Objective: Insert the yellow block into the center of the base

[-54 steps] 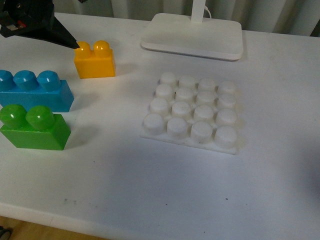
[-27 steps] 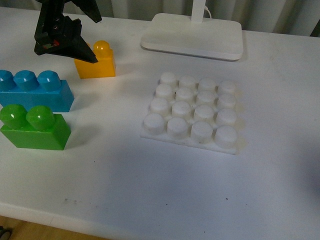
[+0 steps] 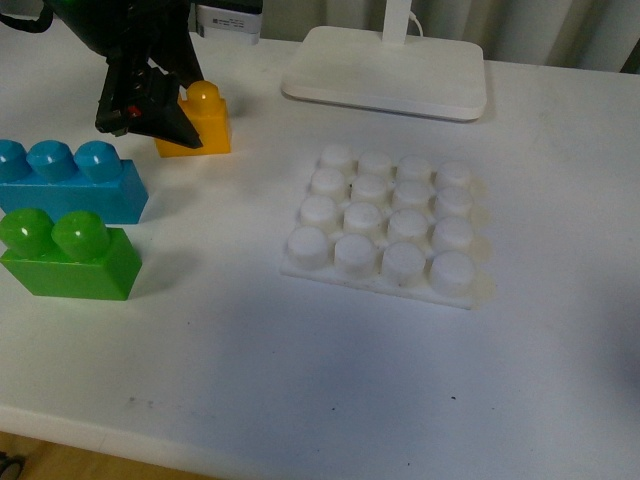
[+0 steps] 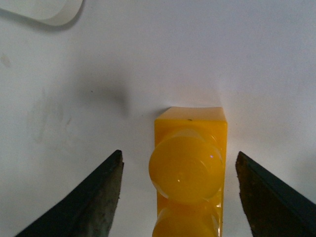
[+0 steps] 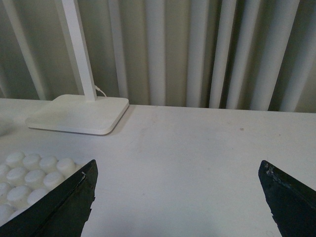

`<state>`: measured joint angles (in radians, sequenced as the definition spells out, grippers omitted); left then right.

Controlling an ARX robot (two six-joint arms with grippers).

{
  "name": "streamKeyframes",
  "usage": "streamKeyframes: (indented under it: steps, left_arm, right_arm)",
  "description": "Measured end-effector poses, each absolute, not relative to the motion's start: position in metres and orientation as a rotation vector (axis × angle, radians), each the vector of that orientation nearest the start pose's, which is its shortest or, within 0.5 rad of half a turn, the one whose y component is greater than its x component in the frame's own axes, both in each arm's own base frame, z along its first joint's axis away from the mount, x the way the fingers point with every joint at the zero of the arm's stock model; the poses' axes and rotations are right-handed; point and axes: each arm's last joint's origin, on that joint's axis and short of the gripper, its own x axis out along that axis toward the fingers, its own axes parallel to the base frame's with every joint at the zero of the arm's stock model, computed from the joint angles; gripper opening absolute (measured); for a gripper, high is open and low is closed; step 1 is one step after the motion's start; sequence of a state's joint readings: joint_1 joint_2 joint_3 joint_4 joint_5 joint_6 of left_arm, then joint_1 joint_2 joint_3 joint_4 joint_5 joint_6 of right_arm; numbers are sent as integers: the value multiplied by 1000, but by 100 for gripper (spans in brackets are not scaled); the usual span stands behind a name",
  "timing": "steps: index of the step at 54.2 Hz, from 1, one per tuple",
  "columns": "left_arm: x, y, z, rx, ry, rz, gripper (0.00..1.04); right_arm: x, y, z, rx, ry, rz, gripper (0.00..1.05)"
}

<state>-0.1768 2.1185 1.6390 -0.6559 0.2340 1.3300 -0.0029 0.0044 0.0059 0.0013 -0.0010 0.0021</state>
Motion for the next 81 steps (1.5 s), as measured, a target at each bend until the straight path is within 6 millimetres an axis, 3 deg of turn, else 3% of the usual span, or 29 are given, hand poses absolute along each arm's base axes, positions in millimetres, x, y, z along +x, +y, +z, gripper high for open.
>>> streamKeyframes:
  steps: [7,11,26,37,46,59,81]
  left_arm:
    - [435,-83,183,1120,725,-1063,38]
    - [436,-83,186,1119,719,-1063,32]
    - [430,-105,207,1053,622,-1146,32]
    - [411,-146,235,1070,506,-1239,32]
    - [390,-182,244,1101,451,-1326,31]
    - [371,-213,242,1140,444,-1415,31]
    - [372,-225,215,1177,517,-1466,31]
  right_arm:
    - [98,0,165,2,-3,-2,96]
    - [98,0,165,2,-3,-2,96]
    - [98,0,165,2,-3,-2,96]
    - [98,0,165,2,-3,-2,96]
    - [98,0,165,2,-3,-2,96]
    - [98,0,165,2,-3,-2,96]
    - [98,0,165,2,-3,-2,96]
